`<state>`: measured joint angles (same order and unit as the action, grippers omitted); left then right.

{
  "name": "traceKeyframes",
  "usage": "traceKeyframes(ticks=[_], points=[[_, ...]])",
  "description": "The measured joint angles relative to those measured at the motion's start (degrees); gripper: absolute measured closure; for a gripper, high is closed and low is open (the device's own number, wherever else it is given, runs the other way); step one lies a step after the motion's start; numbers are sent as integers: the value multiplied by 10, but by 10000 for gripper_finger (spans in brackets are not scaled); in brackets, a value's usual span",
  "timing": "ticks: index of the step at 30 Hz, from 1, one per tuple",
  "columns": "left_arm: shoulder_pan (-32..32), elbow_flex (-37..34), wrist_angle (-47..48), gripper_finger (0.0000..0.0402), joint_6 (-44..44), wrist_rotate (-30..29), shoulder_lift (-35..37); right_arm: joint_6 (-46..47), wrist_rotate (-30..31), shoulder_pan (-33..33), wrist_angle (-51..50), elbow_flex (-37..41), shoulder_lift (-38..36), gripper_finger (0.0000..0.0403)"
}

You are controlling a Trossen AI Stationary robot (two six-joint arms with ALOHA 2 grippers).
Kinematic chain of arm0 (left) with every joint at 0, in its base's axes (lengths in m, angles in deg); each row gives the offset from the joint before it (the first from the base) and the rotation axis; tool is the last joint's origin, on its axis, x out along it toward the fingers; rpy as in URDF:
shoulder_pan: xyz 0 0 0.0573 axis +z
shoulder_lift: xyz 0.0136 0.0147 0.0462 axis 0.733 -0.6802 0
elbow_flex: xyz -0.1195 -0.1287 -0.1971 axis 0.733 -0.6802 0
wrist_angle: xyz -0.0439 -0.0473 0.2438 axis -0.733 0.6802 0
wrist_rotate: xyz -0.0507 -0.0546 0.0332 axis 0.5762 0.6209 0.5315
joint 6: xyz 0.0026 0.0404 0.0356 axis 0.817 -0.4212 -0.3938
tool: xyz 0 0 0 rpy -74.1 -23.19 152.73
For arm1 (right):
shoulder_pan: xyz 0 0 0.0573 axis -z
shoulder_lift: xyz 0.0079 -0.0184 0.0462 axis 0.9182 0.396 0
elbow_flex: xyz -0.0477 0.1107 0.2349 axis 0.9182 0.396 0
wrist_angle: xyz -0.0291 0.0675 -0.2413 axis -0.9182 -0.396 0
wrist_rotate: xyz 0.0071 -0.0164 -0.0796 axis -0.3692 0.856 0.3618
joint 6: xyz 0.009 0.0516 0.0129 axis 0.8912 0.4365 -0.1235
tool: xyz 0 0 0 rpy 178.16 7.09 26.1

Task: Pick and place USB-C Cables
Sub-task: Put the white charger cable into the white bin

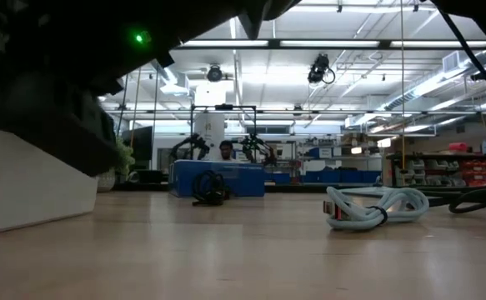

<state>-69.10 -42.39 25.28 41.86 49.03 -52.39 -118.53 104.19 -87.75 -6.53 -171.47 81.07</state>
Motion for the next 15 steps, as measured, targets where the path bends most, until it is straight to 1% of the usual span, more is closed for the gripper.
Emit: traceKeyframes(ticks=[4,10,13,15], points=[[0,0,0,260,0,0,0,-28,22,-7,-9,0,0,196],[0,0,0,260,0,0,0,-106,28,-15,-19,0,0,194],[0,0,0,260,0,0,0,-92,28,-16,-19,0,0,194],[0,0,0,260,0,0,0,-67,29,-15,-43,-13,0,194]])
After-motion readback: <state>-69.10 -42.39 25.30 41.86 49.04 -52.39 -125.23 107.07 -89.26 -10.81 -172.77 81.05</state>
